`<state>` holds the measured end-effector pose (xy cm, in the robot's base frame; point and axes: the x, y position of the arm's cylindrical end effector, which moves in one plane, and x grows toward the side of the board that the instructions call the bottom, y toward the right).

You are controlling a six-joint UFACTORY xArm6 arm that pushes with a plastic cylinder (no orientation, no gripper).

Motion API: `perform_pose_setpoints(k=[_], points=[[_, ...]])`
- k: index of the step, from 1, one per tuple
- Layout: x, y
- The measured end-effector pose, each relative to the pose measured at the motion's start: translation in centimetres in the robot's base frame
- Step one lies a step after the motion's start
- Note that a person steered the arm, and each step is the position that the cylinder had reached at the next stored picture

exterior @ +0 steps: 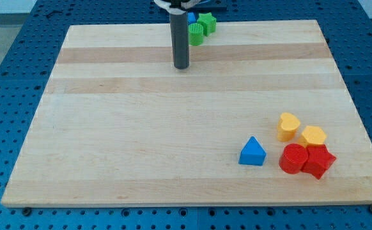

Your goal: Move your arm to the bottom center

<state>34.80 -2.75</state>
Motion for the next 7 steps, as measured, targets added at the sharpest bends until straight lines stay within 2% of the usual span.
perform_pose_setpoints(k=[1,3,4,6,7], points=[[3.9,1.3],[19.8,0.3],[23.1,0.6],[23.1,0.8],[24.4,6.3]])
